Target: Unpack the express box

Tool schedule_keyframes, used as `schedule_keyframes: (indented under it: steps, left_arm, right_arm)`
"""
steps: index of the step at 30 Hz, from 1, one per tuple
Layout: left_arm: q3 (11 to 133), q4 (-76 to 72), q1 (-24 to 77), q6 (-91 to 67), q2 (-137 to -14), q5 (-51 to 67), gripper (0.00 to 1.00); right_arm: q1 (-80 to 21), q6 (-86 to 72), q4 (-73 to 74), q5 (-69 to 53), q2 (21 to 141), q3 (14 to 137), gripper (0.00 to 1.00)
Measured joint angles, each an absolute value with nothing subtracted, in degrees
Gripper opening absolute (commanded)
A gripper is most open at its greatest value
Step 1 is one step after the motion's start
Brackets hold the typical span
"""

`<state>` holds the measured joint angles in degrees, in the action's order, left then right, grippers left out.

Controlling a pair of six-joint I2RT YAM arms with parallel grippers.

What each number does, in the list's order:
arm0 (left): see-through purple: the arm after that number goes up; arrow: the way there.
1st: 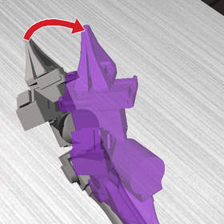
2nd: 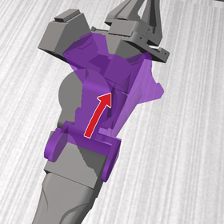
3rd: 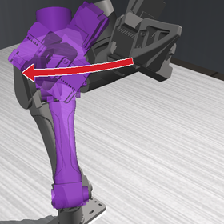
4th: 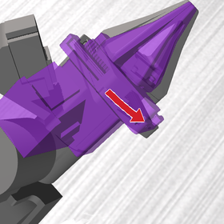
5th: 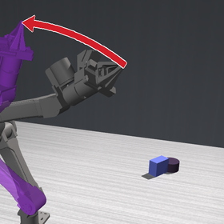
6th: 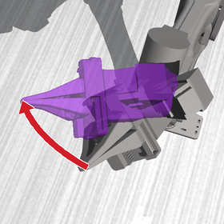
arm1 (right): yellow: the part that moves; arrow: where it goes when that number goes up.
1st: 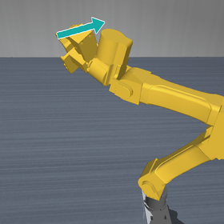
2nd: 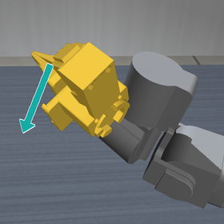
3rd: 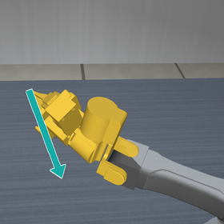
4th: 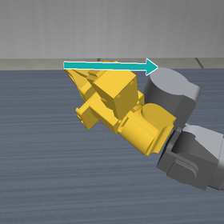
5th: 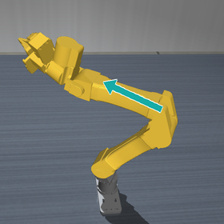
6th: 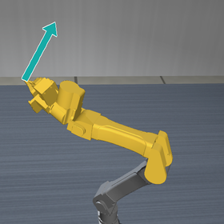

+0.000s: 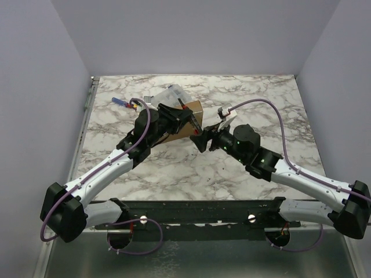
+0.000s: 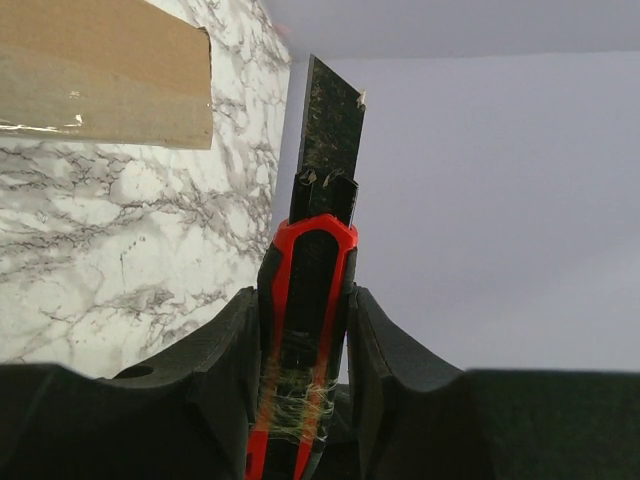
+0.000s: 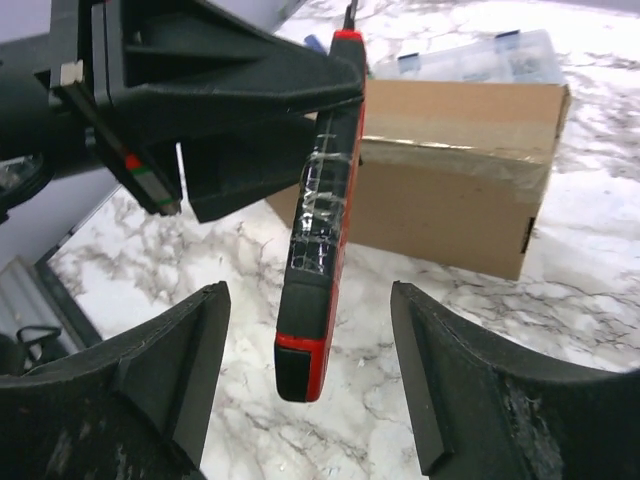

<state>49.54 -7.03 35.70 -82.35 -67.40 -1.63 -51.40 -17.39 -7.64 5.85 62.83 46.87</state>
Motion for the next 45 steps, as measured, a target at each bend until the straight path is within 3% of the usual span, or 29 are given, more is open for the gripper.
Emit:
schedule_keyframes:
  steps: [5,11,13,15,18,19,20,22,24,34,41,45]
  left_arm:
    - [48.69,-7.62,35.68,-84.73,-67.29,-1.63,0.00]
    - [48.66,-8.32,35.68,-85.30,-67.29,-1.56,0.00]
    - [48.66,-8.93,35.68,-85.58,-67.29,-1.54,0.00]
    - [48.66,-9.69,35.68,-86.00,-67.29,-1.50,0.00]
    - [48.58,-11.07,35.66,-86.35,-67.29,-1.48,0.01]
    - [48.40,-11.42,35.62,-86.46,-67.29,-1.50,0.15]
    - [48.21,-11.70,35.62,-86.52,-67.26,-1.43,0.35]
    - [47.40,-12.88,35.55,-86.37,-67.07,-1.06,0.85]
    - [46.63,-13.61,35.42,-85.34,-66.74,-0.43,0.98]
    - [48.01,-2.52,32.25,-60.12,-56.82,2.76,0.99]
    - [52.90,4.36,32.25,-33.95,-52.21,7.90,0.99]
    - [54.68,6.87,32.10,-23.14,-53.87,22.52,0.99]
  right_arm:
    - [-53.10,-16.67,-7.44,13.72,64.53,48.84,0.61]
    - [-53.19,-16.64,-7.64,16.58,66.92,50.04,0.59]
    - [-53.19,-16.64,-7.66,16.71,67.81,50.41,0.53]
    - [-53.19,-16.71,-7.64,16.71,68.66,50.87,0.38]
    - [-53.21,-17.02,-8.16,16.73,69.10,51.16,0.04]
    - [-53.30,-16.84,-8.40,16.84,69.04,51.16,0.01]
    - [-53.49,-16.86,-8.34,17.15,68.88,51.13,0.01]
    - [-53.58,-16.56,-8.08,17.37,68.66,51.03,0.01]
    - [-53.76,-16.43,-7.42,17.85,67.99,50.57,0.01]
    - [-47.13,-13.76,7.94,16.27,59.81,52.53,0.01]
    - [-43.16,-10.94,24.38,-0.89,60.10,56.31,0.01]
    - [-43.18,-9.17,30.57,-16.95,62.63,57.71,0.01]
